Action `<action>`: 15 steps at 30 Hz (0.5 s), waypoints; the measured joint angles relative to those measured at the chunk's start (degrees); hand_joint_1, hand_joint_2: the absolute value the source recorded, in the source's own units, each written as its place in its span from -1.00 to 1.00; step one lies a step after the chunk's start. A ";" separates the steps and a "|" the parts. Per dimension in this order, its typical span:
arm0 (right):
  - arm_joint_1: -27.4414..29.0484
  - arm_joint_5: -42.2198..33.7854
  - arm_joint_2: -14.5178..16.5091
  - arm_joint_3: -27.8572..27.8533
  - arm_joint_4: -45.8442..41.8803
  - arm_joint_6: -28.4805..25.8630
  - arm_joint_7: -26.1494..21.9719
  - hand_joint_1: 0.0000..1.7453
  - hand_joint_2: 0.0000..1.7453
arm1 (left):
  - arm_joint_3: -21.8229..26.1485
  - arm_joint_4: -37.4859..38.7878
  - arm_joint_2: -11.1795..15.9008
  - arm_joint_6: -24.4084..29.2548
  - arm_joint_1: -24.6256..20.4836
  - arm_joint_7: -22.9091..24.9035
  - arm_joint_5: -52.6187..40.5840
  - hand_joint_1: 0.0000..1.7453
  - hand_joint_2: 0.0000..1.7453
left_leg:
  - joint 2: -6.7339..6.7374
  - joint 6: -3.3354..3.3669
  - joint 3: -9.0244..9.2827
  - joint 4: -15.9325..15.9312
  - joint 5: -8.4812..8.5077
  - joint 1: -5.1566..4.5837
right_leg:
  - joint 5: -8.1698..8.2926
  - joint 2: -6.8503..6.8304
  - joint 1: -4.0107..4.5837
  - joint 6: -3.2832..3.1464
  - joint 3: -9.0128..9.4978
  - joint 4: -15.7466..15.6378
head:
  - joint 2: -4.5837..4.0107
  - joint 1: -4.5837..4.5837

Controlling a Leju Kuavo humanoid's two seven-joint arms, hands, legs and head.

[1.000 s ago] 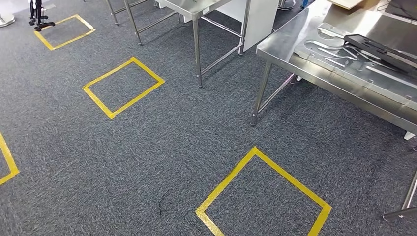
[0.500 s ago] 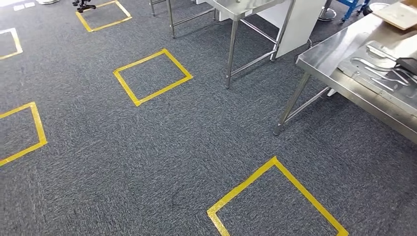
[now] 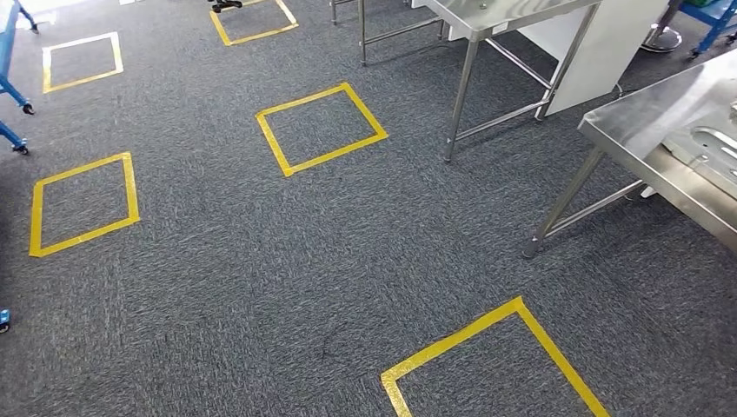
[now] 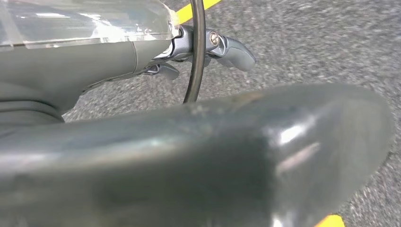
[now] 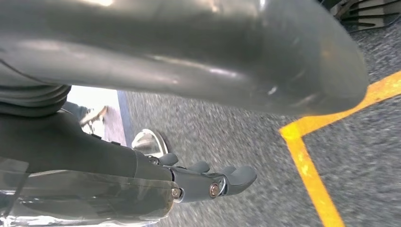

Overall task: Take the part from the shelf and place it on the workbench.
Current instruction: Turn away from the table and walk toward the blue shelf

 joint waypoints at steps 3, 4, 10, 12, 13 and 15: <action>-0.15 0.30 -0.05 -0.03 0.00 -0.01 0.00 -1.00 -1.00 | 0.08 0.00 0.01 0.00 0.08 0.01 -0.41 -1.00 -1.00 | 2.39 0.66 5.70 -10.63 5.19 -0.30 | -0.43 -1.87 0.08 0.44 0.60 0.00 | 0.00 0.00; -0.16 0.38 -0.05 -0.05 0.00 -0.02 0.00 -1.00 -1.00 | 0.10 0.00 0.02 -0.01 -0.03 0.01 -0.54 -1.00 -1.00 | 3.46 1.05 7.48 -13.99 6.25 -0.56 | -0.61 -2.42 0.16 0.71 0.81 0.00 | 0.00 0.01; -0.67 0.77 -0.03 -0.15 0.00 -0.01 0.08 -1.00 -1.00 | 0.17 0.00 0.01 0.00 0.20 0.23 -0.86 -1.00 -1.00 | 1.87 3.09 8.83 -17.56 7.25 -0.66 | -2.41 -1.68 0.07 2.48 1.21 1.19 | 0.00 0.01; -0.53 0.79 0.16 -0.20 0.01 0.00 0.16 -1.00 -1.00 | 0.17 0.00 0.00 0.00 0.05 0.26 -0.89 -1.00 -1.00 | 0.61 3.57 8.93 -17.92 7.57 -0.61 | -5.86 1.56 -0.02 2.54 -1.71 7.26 | 0.00 0.03; -0.47 0.80 0.32 -0.22 0.01 0.01 0.19 -1.00 -1.00 | 0.17 0.00 0.00 0.00 -0.03 0.26 -0.90 -1.00 -1.00 | -0.10 3.68 8.85 -17.89 7.59 -0.72 | -7.48 2.31 -0.02 2.49 -3.77 11.10 | 0.00 0.03; -0.36 0.85 0.58 -0.26 0.00 0.02 0.24 -1.00 -1.00 | 0.18 0.00 0.00 0.00 -0.07 0.26 -0.91 -1.00 -1.00 | -1.66 3.79 8.91 -17.79 7.55 -0.93 | -7.81 2.73 0.01 2.40 -6.38 15.20 | 0.00 0.03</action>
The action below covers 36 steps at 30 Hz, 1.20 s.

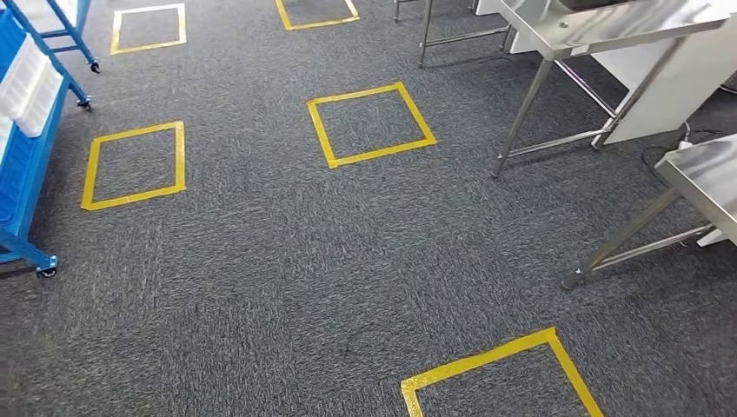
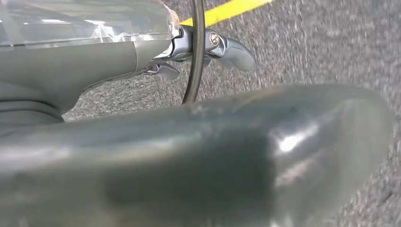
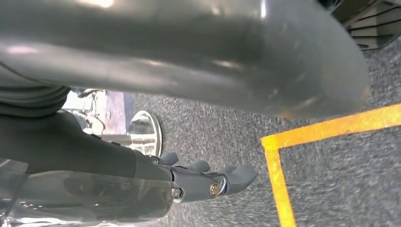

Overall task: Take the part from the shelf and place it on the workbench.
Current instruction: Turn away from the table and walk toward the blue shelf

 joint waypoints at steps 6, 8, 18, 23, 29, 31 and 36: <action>0.06 0.28 0.07 -0.15 0.00 -0.02 0.02 -1.00 -1.00 | 0.06 0.00 -0.07 0.00 -0.09 0.02 -0.25 -1.00 -1.00 | -4.28 -0.91 -0.24 0.96 -0.59 -0.01 | 8.67 4.68 0.09 -1.03 5.00 -14.36 | 0.00 -0.01; -0.10 0.30 0.07 -0.22 0.00 -0.02 0.05 -1.00 -1.00 | 0.18 0.00 -0.06 0.01 0.07 0.04 -0.33 -1.00 -1.00 | -5.43 -1.63 -0.55 0.95 -0.55 0.14 | 8.64 3.71 0.13 -1.30 5.21 -14.77 | 0.00 -0.01; 0.09 0.35 -0.67 -0.38 0.02 0.13 0.12 -1.00 -1.00 | 0.40 0.00 -0.14 0.00 0.20 0.09 -0.62 -1.00 -1.00 | 2.80 -3.75 -5.63 11.11 -3.42 1.10 | 7.76 -3.96 0.15 -2.19 7.10 -15.69 | 0.00 -0.02; -0.34 0.45 -0.67 -0.38 0.01 0.17 0.15 -1.00 -1.00 | 0.48 0.00 -0.13 0.01 0.11 0.10 -0.69 -1.00 -1.00 | 4.89 -2.19 -1.11 1.69 -0.37 0.32 | 6.88 -6.64 0.56 -0.62 8.20 -15.72 | 0.00 -0.01; -0.31 0.85 0.09 -0.40 0.01 0.22 0.27 -1.00 -1.00 | 1.08 0.00 -0.11 0.02 0.06 0.15 -0.76 -1.00 -1.00 | 1.43 -0.37 -0.92 0.84 0.25 0.23 | 0.24 -0.45 0.04 0.12 2.41 -3.63 | 0.00 -0.01; -0.13 0.95 0.47 -0.42 0.00 0.22 0.28 -1.00 -1.00 | 1.27 0.00 -0.11 0.02 -0.02 0.15 -0.78 -1.00 -1.00 | -0.11 -0.21 -0.85 0.93 0.20 -0.04 | 0.03 0.02 0.19 -0.22 -0.31 0.52 | 0.00 -0.01; -0.09 1.02 0.64 -0.45 0.00 0.21 0.28 -1.00 -1.00 | 1.39 0.00 -0.16 0.02 -0.09 0.17 -0.79 -1.00 -1.00 | -3.83 -0.67 -0.88 1.51 -0.06 -0.16 | 8.67 4.66 0.55 -1.52 4.42 -13.09 | 0.00 -0.01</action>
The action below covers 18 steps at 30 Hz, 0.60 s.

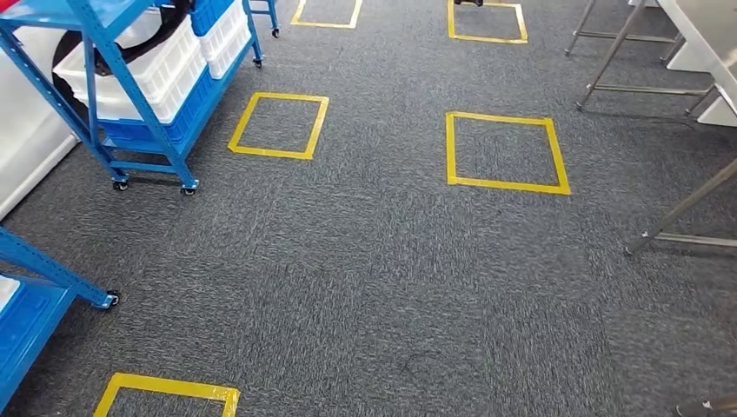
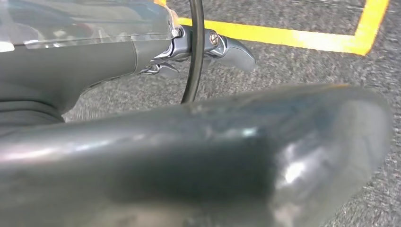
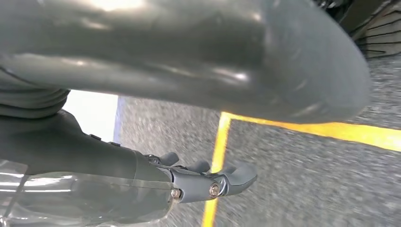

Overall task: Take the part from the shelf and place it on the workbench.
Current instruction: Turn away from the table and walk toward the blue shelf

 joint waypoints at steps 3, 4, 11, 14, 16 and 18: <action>-0.13 0.00 -0.01 -0.03 0.00 0.01 0.01 -1.00 -1.00 | 0.02 0.00 -0.03 0.01 0.15 0.02 -0.01 -1.00 -1.00 | -1.78 -1.00 -0.56 -0.07 0.17 0.24 | 0.24 -0.66 0.12 -0.32 0.45 -1.38 | 0.00 0.00; -0.18 0.01 -0.01 -0.03 0.00 0.03 0.03 -1.00 -1.00 | 0.02 0.00 -0.03 0.01 0.28 0.03 -0.03 -1.00 -1.00 | -1.13 -1.28 -0.70 0.20 -0.05 0.19 | 0.38 -1.36 0.04 -0.57 0.71 -1.77 | 0.00 0.00; 0.24 0.21 -0.67 -0.14 0.00 0.70 0.07 -1.00 -1.00 | 0.02 0.00 -0.08 0.08 0.19 0.22 -0.28 -1.00 -1.00 | 5.50 -2.84 -7.50 14.81 -6.36 0.81 | 0.13 -7.22 0.10 -1.40 1.58 -2.59 | 0.00 -0.02; 0.18 0.24 -0.81 -0.17 0.00 0.76 0.08 -1.00 -1.00 | 0.03 0.00 -0.07 0.17 0.22 0.31 -0.33 -1.00 -1.00 | 8.43 -2.73 -1.76 4.45 -1.49 0.86 | -0.46 -9.28 0.24 -0.80 2.25 -2.49 | 0.00 -0.02; 0.16 0.33 -0.81 -0.21 0.01 0.86 0.10 -1.00 -1.00 | 0.02 0.00 -0.06 0.18 -0.02 0.34 -0.38 -1.00 -1.00 | 9.92 -2.05 0.44 0.17 -0.41 0.52 | -0.83 -10.55 0.48 -0.20 2.67 -2.41 | 0.00 -0.01; -0.16 0.42 -0.81 -0.25 0.01 0.97 0.13 -1.00 -1.00 | 0.04 0.00 -0.03 0.20 0.10 0.38 -0.45 -1.00 -1.00 | 8.86 -1.23 0.42 -0.30 -0.37 0.33 | -1.00 -11.63 0.48 0.36 2.97 -2.49 | 0.00 -0.01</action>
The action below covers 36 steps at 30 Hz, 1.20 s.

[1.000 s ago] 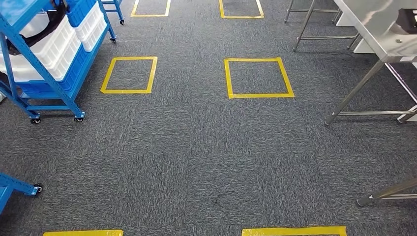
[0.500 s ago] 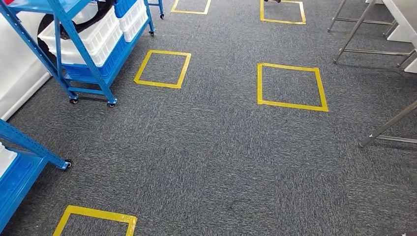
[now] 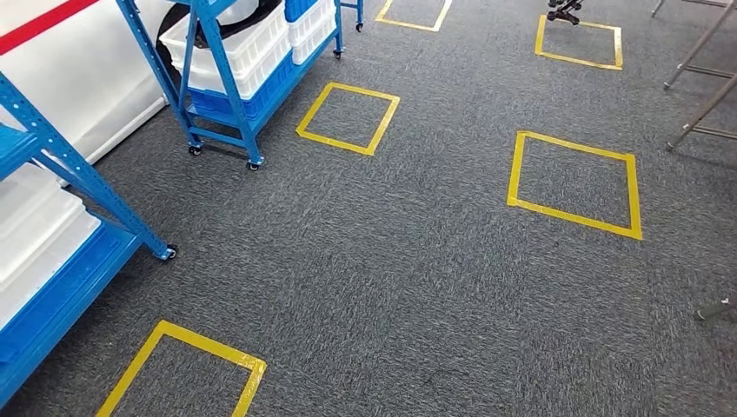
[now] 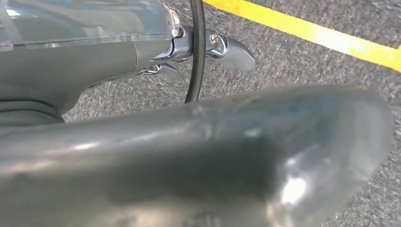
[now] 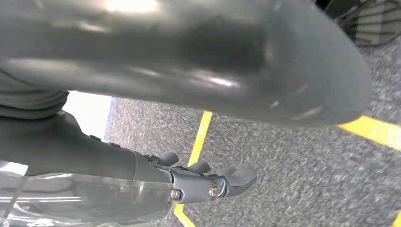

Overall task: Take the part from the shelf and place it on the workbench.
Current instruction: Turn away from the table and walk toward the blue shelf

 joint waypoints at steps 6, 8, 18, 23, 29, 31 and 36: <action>0.02 0.52 0.55 -0.04 0.02 0.07 -0.02 -1.00 -1.00 | 0.04 0.00 0.02 0.05 -0.07 0.08 -0.49 -1.00 -1.00 | -3.62 1.71 0.27 -0.88 0.78 0.09 | -7.27 6.60 -0.71 0.85 -6.31 13.66 | 0.00 0.01; 0.14 0.74 0.81 -0.08 0.02 0.08 -0.13 -1.00 -1.00 | 0.10 0.00 0.02 0.11 -0.10 0.06 -0.60 -1.00 -1.00 | -5.21 1.75 0.35 -0.76 0.73 0.00 | -6.60 7.02 -0.72 0.80 -8.02 15.95 | 0.00 0.01; -0.16 1.37 0.86 -0.13 -0.01 0.07 -0.43 -1.00 -1.00 | 0.39 0.00 -0.13 0.00 0.01 -0.05 -1.11 -1.00 -1.00 | -8.04 -0.64 -0.79 1.06 -0.44 0.20 | 1.86 9.09 -0.70 -1.11 -2.05 0.43 | 0.00 0.00; 0.19 1.79 0.40 -0.22 -0.01 0.08 -0.32 -1.00 -1.00 | 0.46 0.00 -0.17 -0.04 -0.33 -0.07 -1.42 -1.00 -1.00 | -3.55 -1.49 -7.79 15.55 -7.06 0.46 | 1.67 5.01 -0.45 -1.90 -1.82 0.10 | 0.00 -0.01; -0.05 1.96 0.09 -0.43 -0.01 0.45 -0.32 -1.00 -1.00 | 1.21 0.00 -0.19 -0.04 -0.35 -0.10 -1.68 -1.00 -1.00 | 0.88 -0.47 0.29 0.15 0.08 -0.05 | 0.70 1.16 -0.15 -0.79 -0.66 0.23 | 0.00 0.00; -0.33 2.04 0.09 -0.48 -0.01 0.55 -0.32 -1.00 -1.00 | 1.37 0.00 -0.18 -0.03 -0.30 -0.07 -1.67 -1.00 -1.00 | 0.06 0.15 0.16 -0.17 0.08 -0.27 | 0.58 0.20 -0.15 -0.21 -0.31 0.16 | 0.00 0.00; -0.43 2.43 0.37 -0.56 0.01 0.68 -0.17 -1.00 -1.00 | 1.73 0.00 -0.19 0.01 -0.37 0.21 -1.64 -1.00 -1.00 | -2.90 1.58 0.61 -0.99 0.94 0.24 | -4.92 6.18 -0.58 0.92 -4.00 9.02 | 0.00 0.01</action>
